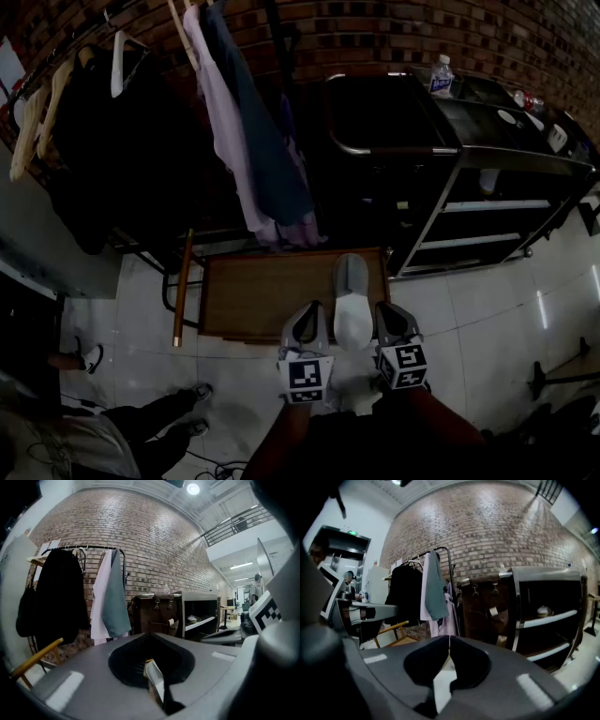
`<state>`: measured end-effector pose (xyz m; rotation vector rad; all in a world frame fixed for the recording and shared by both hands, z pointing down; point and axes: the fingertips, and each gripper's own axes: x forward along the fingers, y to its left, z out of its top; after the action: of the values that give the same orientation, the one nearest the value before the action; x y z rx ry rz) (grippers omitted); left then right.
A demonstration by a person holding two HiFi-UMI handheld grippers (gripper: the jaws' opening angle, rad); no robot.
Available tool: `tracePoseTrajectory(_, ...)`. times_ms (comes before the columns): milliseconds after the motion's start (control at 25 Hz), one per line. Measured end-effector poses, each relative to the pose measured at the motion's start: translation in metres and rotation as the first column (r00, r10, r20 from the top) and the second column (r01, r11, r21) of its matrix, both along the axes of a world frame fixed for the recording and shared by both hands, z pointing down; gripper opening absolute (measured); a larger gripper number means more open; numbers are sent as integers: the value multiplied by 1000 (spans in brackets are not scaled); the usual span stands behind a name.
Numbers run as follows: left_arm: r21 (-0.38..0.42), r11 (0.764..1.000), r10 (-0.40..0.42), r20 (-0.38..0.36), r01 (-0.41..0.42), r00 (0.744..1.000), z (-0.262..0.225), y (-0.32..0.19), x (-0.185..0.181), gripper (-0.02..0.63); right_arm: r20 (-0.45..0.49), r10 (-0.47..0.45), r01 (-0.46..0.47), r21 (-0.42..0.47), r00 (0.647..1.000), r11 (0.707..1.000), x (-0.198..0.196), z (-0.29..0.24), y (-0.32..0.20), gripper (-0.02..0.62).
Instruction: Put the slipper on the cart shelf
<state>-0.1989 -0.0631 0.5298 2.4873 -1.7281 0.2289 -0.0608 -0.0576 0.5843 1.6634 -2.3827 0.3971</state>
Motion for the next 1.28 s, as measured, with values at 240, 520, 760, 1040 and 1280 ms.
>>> tracePoseTrajectory(240,-32,999,1,9,0,1000,17,0,-2,17,176,31,14,-250,984,968,-5,61,9,174)
tracePoseTrajectory(520,-46,999,-4,14,5,1000,21,1,-7,17,413,262,-3,-531,872,847,-6,123,35,236)
tracePoseTrajectory(760,-54,999,-8,12,9,1000,25,0,-8,17,458,449,-18,-684,767,729,3,164,51,258)
tracePoseTrajectory(1040,-54,999,-2,20,3,1000,23,-2,-8,17,491,531,51,-765,690,642,-9,196,55,259)
tracePoseTrajectory(1280,-49,999,-5,28,6,1000,20,-4,-12,15,500,571,85,-796,651,599,-18,210,49,231)
